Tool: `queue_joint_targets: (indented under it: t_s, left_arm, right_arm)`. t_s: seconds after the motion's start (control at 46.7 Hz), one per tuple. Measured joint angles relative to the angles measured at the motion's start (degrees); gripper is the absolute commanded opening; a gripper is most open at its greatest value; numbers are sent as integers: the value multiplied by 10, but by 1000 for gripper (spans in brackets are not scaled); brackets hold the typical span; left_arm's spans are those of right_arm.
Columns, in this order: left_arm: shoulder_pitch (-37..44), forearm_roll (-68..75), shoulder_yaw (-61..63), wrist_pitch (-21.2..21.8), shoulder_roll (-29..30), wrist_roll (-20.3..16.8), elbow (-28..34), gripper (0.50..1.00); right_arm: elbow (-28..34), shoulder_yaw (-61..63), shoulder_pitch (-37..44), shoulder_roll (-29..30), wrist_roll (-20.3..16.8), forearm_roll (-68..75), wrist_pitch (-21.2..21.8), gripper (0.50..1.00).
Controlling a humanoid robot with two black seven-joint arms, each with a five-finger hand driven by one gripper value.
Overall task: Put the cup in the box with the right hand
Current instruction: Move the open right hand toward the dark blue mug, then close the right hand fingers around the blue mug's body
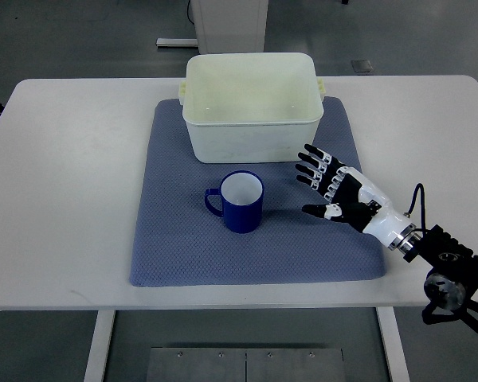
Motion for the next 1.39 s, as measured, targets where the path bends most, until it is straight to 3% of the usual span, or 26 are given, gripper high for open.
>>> queue_joint_targets:
  t_s: [1.392]
  left_arm:
    - [0, 0, 0, 0, 0, 0, 0, 1000]
  right_arm:
    - [-44, -40, 22, 141, 0, -33, -176, 991]
